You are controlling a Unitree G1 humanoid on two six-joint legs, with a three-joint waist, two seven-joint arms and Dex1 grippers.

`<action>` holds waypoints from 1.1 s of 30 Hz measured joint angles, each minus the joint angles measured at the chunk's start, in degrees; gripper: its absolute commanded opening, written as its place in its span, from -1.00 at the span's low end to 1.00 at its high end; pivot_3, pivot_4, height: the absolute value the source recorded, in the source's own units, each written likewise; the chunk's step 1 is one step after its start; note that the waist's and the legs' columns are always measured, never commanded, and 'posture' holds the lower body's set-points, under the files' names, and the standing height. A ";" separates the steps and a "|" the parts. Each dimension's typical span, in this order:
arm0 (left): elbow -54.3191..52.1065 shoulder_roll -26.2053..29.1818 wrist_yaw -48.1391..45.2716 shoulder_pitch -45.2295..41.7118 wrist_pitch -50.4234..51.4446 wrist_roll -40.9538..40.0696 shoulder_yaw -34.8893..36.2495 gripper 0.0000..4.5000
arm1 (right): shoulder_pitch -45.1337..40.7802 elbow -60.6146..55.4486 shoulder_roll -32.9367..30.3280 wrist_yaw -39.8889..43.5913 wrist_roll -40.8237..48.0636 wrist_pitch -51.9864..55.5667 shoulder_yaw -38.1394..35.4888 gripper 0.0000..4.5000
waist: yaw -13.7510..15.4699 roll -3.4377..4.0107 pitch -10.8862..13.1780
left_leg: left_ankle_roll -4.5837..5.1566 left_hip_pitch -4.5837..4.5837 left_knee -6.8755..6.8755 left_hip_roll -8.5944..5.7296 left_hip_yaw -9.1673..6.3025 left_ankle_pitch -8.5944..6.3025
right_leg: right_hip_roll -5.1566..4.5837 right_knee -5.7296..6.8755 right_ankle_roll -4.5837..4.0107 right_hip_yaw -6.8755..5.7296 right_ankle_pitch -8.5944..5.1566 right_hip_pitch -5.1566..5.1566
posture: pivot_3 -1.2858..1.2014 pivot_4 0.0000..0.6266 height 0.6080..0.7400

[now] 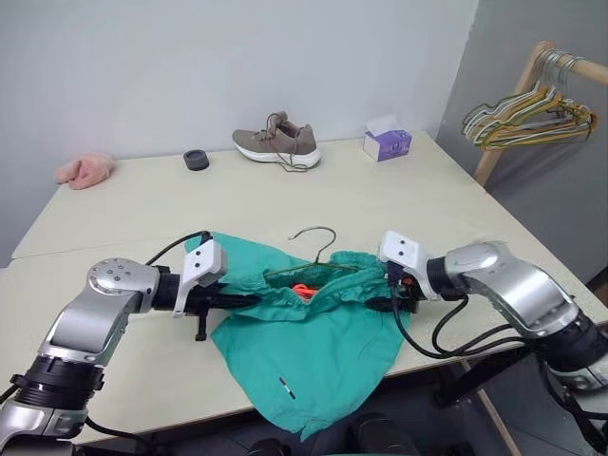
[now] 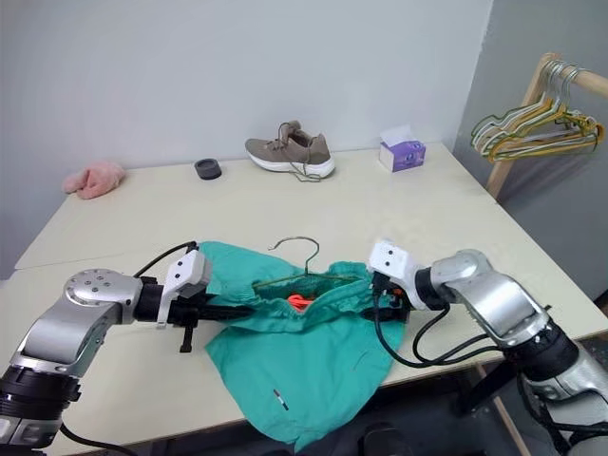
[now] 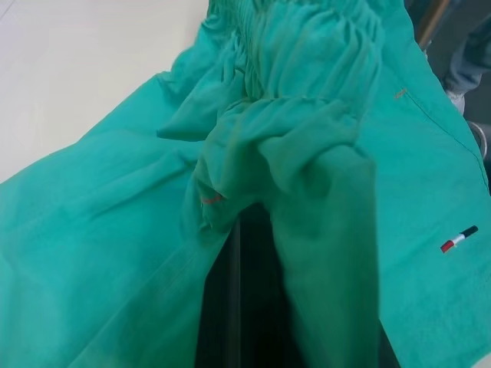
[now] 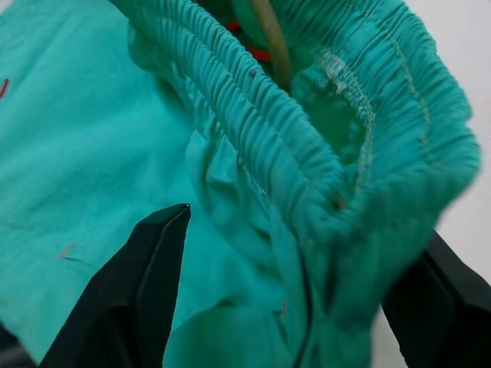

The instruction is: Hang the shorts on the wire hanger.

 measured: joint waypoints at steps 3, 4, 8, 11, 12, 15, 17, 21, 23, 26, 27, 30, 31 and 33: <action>-0.69 0.01 -0.43 0.04 0.62 -0.32 0.01 -1.00 | -1.44 2.22 0.49 1.86 -1.28 -1.65 1.18 -0.09 | -0.02 0.00 0.00 | -0.01 0.00 -0.03 0.00 -0.03 0.00 | 0.00 0.00 0.00 -0.02 0.00 -0.01 | -0.11 -1.00 1.00; -1.05 0.01 -0.53 0.04 0.97 -0.67 0.01 -1.00 | -1.70 2.66 0.53 2.51 -1.54 -2.16 1.43 -0.24 | -0.02 0.00 0.00 | -0.01 0.00 -0.04 0.00 -0.03 -0.01 | 0.00 0.00 0.00 -0.02 0.00 -0.01 | -0.11 -1.00 1.00; -1.22 0.00 -0.46 0.07 1.73 -1.57 0.03 -1.00 | -1.98 3.49 0.76 4.77 -3.03 -3.90 1.54 -0.85 | -0.02 0.00 0.00 | -0.01 0.00 -0.04 0.00 -0.05 -0.01 | 0.00 0.01 0.00 -0.03 0.00 -0.02 | -0.11 -1.00 1.00; -1.19 0.01 0.18 0.06 2.39 -1.73 1.22 -1.00 | -1.98 3.48 0.89 6.47 -3.29 -4.90 2.00 -0.99 | -0.06 0.01 0.00 | -0.01 0.01 -0.02 0.00 -0.05 -0.01 | 0.00 0.02 0.00 -0.03 0.00 -0.01 | -0.11 -1.00 1.00; -1.16 -0.08 0.41 0.06 2.48 -1.76 1.22 -1.00 | -1.99 3.48 0.89 6.67 -3.39 -4.91 1.96 -0.99 | -0.07 0.01 0.00 | -0.01 0.01 -0.02 0.00 -0.05 -0.01 | 0.00 0.02 0.00 -0.03 0.00 0.00 | -0.12 -1.00 1.00; -0.02 -1.23 1.84 -0.67 2.85 -1.89 1.48 -0.65 | -1.97 3.43 0.77 7.42 -3.35 -4.51 1.47 -1.00 | -0.03 0.00 0.00 | -0.01 0.01 0.00 0.00 -0.07 0.00 | 0.00 0.02 0.00 -0.05 0.00 0.00 | -0.12 -1.00 1.00; 2.16 -2.59 3.56 -2.05 2.49 -1.88 2.58 -0.38 | -1.92 2.79 0.89 7.48 -2.98 -3.62 1.08 -1.00 | -0.02 0.00 -0.01 | 0.00 0.01 0.01 0.00 -0.09 0.00 | 0.00 0.04 0.00 -0.06 0.00 0.00 | -0.12 -1.00 1.00; 5.35 -3.07 5.38 -3.29 0.70 -1.84 4.30 0.17 | -1.02 2.16 0.65 7.00 -2.20 -1.41 -1.43 -1.00 | -0.09 -0.01 -0.01 | -0.01 0.01 0.00 0.00 -0.08 -0.01 | -0.01 0.03 0.00 -0.04 0.00 0.00 | -0.13 -1.00 1.00; 9.45 -3.74 8.17 -4.49 -2.32 -0.66 5.86 0.44 | 0.62 1.54 0.07 6.25 -1.08 0.51 -3.46 -1.00 | -0.07 -0.02 -0.02 | -0.01 -0.01 0.00 0.00 -0.11 -0.01 | -0.02 0.03 -0.01 -0.08 0.00 -0.01 | -0.13 -1.00 1.00; 13.99 -3.34 10.32 -5.34 -5.81 0.62 8.49 0.44 | 3.58 0.85 -1.25 5.19 -0.37 2.83 -6.14 -1.00 | -0.08 -0.02 -0.02 | -0.02 -0.01 -0.02 -0.01 -0.10 -0.01 | -0.05 0.02 -0.01 -0.06 0.01 -0.01 | -0.13 -1.00 1.00; 15.42 -3.12 10.68 -5.39 -6.70 0.82 9.30 0.44 | 5.02 0.66 -1.65 4.55 -0.20 3.61 -7.50 -1.00 | -0.11 -0.02 -0.02 | -0.02 -0.01 -0.02 -0.02 -0.10 -0.01 | -0.06 0.02 -0.01 -0.06 0.01 -0.01 | -0.13 -1.00 1.00; 18.99 -2.74 11.21 -5.46 -8.02 1.30 10.73 0.44 | 7.68 0.46 -2.34 1.94 0.89 6.50 -11.01 -1.00 | -0.21 -0.01 -0.02 | -0.02 -0.02 -0.01 -0.04 -0.07 -0.01 | -0.07 0.03 -0.01 -0.04 0.01 -0.02 | -0.15 -1.00 1.00; 19.26 -2.97 11.39 -5.53 -7.82 1.20 10.90 0.52 | 8.70 -0.13 -2.24 0.69 1.49 7.86 -13.44 -1.00 | -0.25 -0.02 -0.02 | -0.02 -0.03 0.00 -0.04 -0.08 -0.01 | -0.07 0.02 -0.01 -0.05 0.01 -0.02 | -0.16 -1.00 1.00; 19.19 -4.29 11.43 -5.92 -6.89 0.21 11.07 0.70 | 10.85 -1.73 -2.23 -1.86 2.85 10.92 -18.32 -1.00 | -0.19 -0.03 -0.03 | -0.02 -0.03 0.01 -0.05 -0.08 -0.01 | -0.09 0.03 0.00 -0.05 0.01 0.00 | -0.16 -1.00 1.00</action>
